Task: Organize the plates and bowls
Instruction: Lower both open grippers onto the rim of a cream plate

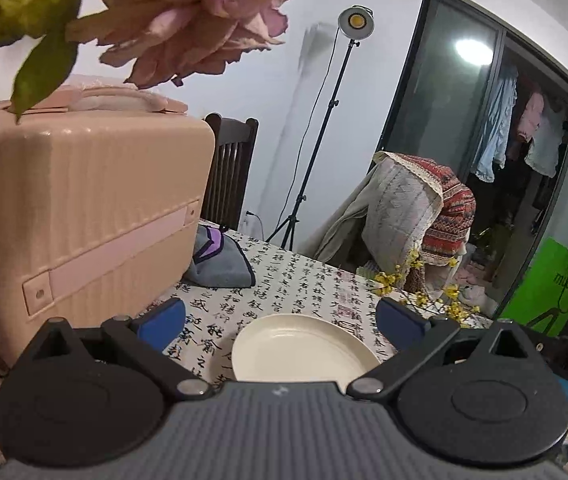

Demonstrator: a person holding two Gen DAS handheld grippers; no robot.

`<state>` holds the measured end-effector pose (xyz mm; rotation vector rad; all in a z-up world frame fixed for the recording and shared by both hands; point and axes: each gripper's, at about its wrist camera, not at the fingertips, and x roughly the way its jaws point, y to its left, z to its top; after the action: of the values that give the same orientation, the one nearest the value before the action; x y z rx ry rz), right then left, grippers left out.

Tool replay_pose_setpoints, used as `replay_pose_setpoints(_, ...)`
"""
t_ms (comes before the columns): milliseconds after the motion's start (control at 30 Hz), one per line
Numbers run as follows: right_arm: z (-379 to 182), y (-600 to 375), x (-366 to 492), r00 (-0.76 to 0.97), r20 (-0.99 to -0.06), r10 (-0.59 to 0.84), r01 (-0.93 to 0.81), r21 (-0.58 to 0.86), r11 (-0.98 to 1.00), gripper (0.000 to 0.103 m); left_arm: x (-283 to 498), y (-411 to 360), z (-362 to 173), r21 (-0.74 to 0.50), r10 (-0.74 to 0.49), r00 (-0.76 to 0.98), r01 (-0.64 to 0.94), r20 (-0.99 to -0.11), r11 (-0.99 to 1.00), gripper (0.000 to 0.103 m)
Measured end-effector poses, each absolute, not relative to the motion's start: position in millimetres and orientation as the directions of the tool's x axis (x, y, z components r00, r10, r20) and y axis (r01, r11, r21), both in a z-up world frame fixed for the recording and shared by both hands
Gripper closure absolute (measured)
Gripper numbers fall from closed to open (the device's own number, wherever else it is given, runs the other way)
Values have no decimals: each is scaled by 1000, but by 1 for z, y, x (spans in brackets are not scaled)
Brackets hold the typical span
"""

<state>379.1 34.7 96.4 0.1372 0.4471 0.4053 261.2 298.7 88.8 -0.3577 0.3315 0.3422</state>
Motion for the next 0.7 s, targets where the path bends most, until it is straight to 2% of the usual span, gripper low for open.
replay_pose_setpoints(300,88,56,404,821,-415,392,-337,201,920,0,291,317,77,-299,256,861,-408,-439,862,0)
replay_pose_setpoints(700,59,78,435,815,-452,362,-307,192,932,0,330,335,46,-319,324,809,-513,-491,797,0)
